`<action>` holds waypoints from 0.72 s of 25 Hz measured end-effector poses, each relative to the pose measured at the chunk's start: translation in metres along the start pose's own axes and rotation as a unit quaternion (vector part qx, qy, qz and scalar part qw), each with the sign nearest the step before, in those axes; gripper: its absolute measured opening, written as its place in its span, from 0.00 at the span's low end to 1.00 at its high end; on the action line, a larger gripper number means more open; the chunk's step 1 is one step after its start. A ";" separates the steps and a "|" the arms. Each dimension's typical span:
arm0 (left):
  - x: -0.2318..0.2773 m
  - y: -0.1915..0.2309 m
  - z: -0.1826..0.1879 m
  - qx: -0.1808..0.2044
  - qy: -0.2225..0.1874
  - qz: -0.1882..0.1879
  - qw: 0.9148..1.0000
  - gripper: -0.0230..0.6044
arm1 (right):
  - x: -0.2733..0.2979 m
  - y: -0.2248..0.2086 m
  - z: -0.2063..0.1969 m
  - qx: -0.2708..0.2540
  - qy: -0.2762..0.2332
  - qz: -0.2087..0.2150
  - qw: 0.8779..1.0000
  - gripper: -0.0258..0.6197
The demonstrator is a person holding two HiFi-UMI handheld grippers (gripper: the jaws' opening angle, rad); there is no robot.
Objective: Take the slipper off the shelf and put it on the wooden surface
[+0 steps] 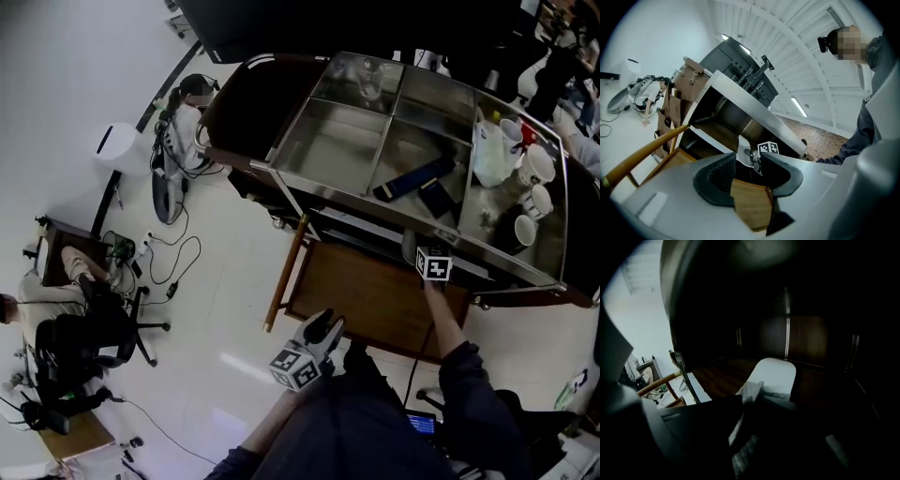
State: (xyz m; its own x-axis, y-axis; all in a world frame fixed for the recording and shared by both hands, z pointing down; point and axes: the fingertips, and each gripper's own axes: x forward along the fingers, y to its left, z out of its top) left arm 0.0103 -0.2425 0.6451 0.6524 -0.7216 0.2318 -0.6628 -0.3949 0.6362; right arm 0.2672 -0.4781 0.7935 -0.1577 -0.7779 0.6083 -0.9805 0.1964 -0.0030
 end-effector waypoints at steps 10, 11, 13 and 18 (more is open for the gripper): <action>-0.016 -0.006 -0.014 -0.009 0.012 -0.022 1.000 0.30 | -0.083 0.086 -0.044 0.020 -0.041 0.029 0.999 0.09; -0.018 -0.010 -0.017 -0.007 0.015 -0.029 0.999 0.30 | -0.096 0.100 -0.058 0.022 -0.041 0.032 0.998 0.09; -0.024 -0.016 -0.022 -0.005 0.022 -0.041 0.999 0.30 | -0.120 0.126 -0.093 0.024 -0.032 0.036 0.999 0.08; -0.058 -0.016 -0.030 -0.001 0.028 -0.056 0.998 0.30 | -0.140 0.168 -0.177 0.053 0.030 0.031 0.998 0.08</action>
State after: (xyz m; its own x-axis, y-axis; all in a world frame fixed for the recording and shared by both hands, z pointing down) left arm -0.0062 -0.1768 0.6439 0.7416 -0.6406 0.1991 -0.5840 -0.4704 0.6615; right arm 0.1454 -0.2303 0.8480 -0.2150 -0.7279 0.6511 -0.9763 0.1769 -0.1246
